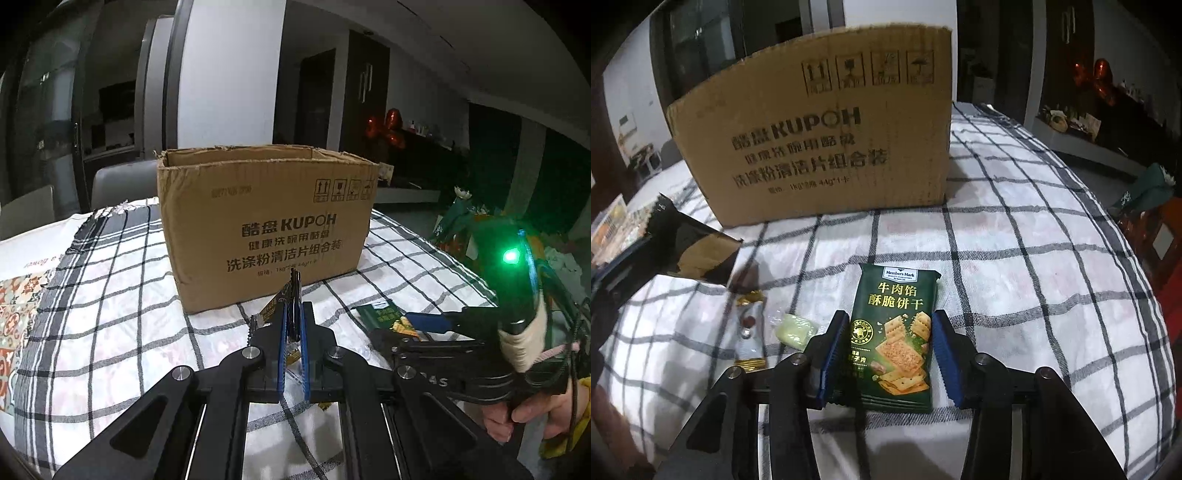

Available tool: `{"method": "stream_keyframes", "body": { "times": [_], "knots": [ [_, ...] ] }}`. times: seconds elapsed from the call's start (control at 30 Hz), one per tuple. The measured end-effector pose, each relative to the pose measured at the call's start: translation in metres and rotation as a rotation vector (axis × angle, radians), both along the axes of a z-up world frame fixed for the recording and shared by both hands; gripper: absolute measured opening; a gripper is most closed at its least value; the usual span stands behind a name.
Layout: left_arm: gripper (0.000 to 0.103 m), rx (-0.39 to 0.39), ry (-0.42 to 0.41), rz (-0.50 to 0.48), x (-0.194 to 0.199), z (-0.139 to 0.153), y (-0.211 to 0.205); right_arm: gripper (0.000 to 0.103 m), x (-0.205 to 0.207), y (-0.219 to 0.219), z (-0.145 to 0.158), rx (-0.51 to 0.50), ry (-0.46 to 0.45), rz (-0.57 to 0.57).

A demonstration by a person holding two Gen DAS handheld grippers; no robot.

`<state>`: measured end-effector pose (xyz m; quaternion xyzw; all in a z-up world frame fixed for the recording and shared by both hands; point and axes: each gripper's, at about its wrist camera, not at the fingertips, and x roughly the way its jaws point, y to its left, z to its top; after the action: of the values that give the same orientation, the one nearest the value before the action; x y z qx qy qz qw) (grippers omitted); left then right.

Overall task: Organize snacks
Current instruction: 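Carry both snacks over the box and open both tools to drop them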

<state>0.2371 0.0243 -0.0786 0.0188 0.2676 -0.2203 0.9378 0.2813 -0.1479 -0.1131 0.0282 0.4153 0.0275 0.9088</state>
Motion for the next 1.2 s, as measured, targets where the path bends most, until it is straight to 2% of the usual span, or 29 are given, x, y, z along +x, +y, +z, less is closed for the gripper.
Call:
{"method": "stream_keyframes", "body": {
  "times": [0.23,0.47,0.83,1.07,1.2],
  "knots": [
    [0.008,-0.008,-0.022,0.017,-0.009,0.016,0.004,0.047,-0.02,0.0,0.04,0.005,-0.126,0.025],
    [0.008,-0.047,-0.056,0.026,-0.013,0.047,0.01,0.047,-0.025,0.005,0.085,0.052,-0.239,0.095],
    [0.008,-0.044,-0.136,0.037,-0.001,0.101,0.011,0.047,0.001,0.007,0.129,0.137,-0.295,0.193],
    [0.008,-0.04,-0.184,0.042,0.026,0.13,0.009,0.047,0.036,0.003,0.153,0.162,-0.307,0.219],
    [0.008,-0.038,-0.178,0.037,0.049,0.139,0.006,0.047,0.06,0.0,0.166,0.163,-0.313,0.232]
  ]
}}
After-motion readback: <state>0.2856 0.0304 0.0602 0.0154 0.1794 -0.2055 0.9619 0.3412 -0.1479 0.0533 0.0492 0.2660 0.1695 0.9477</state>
